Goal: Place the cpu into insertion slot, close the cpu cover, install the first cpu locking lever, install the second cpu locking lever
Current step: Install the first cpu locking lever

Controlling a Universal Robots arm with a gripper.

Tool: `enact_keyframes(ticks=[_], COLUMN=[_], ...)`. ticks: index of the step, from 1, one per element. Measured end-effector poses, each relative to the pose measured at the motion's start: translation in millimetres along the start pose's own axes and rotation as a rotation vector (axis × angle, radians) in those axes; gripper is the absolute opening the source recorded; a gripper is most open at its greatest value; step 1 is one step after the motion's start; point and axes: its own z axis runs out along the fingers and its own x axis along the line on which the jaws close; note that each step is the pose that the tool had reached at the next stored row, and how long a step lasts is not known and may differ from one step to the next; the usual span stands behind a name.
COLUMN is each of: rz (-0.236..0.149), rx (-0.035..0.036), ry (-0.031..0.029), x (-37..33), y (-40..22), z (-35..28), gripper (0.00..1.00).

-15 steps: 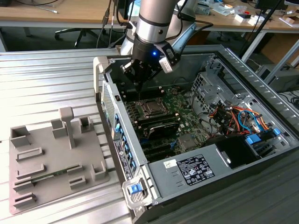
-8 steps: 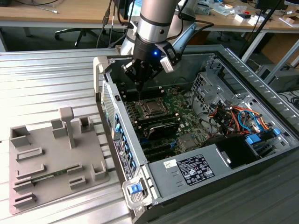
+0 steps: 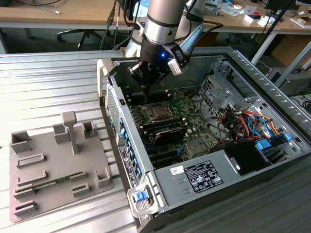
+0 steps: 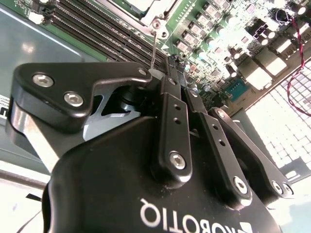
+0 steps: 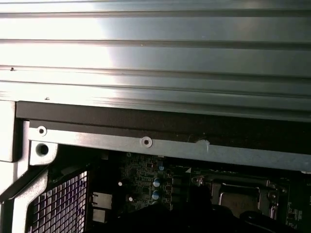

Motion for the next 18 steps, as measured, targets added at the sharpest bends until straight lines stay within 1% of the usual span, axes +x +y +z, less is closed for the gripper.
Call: enact_keyframes(ticks=[9,18], rz=[0.0,-0.001], rx=[0.0,0.0], ry=[0.0001,0.0], x=[-5.3,-6.7], y=[0.8,1.0], z=[0.1,0.5], gripper=[0.11,0.11])
